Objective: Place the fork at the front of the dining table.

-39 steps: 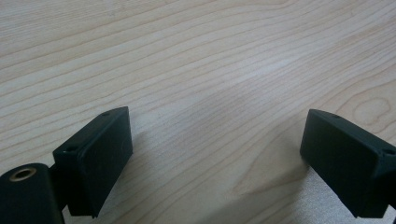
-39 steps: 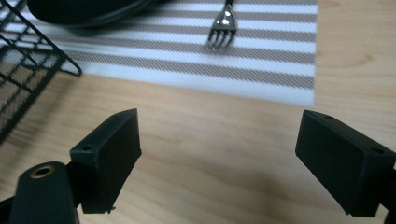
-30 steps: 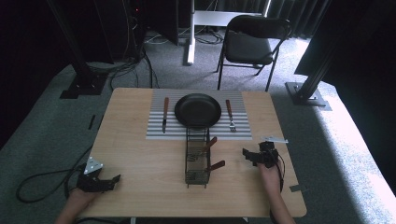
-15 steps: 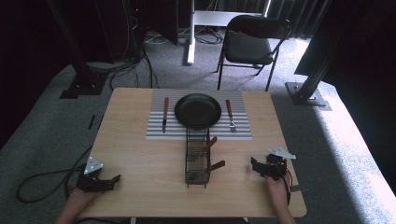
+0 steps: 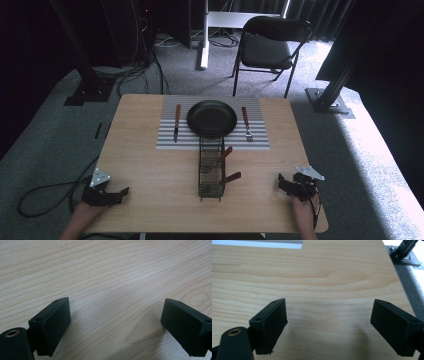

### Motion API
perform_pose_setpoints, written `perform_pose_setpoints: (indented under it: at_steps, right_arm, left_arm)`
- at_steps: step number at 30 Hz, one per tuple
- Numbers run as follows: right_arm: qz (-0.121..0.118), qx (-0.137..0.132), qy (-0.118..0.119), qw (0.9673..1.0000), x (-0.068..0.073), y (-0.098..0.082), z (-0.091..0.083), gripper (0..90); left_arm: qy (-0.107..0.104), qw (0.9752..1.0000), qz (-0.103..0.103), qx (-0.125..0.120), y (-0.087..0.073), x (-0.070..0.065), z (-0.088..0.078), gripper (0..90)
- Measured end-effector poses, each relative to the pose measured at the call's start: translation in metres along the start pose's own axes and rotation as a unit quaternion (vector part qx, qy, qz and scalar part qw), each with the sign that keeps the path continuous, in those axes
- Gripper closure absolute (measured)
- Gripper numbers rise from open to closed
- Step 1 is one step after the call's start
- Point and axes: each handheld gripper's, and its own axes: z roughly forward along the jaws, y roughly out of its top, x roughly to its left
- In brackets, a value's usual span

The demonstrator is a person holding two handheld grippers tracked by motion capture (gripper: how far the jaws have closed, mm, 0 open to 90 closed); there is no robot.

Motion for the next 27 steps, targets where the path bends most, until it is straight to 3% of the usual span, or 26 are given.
perform_pose_setpoints:
  at_steps: [6, 16, 20, 27]
  right_arm:
    - [0.006, 0.004, -0.004, 1.0, -0.008, -0.009, -0.006, 13.1]
    - [-0.018, 0.027, 0.002, 0.9995, -0.011, -0.016, -0.012, 13.3]
    - [0.001, 0.032, 0.014, 0.9994, -0.015, -0.016, -0.011, 13.7]
    - [0.001, 0.034, 0.014, 0.9993, -0.015, -0.016, -0.011, 13.3]
  left_arm:
    - [0.0, 1.0, 0.0, 0.0, 0.0, 0.0, 0.0, 9.1]
    - [0.0, 1.0, 0.0, 0.0, 0.0, 0.0, 0.0, 9.1]
    - [0.0, 1.0, 0.0, 0.0, 0.0, 0.0, 0.0, 9.1]
    - [0.0, 1.0, 0.0, 0.0, 0.0, 0.0, 0.0, 9.1]
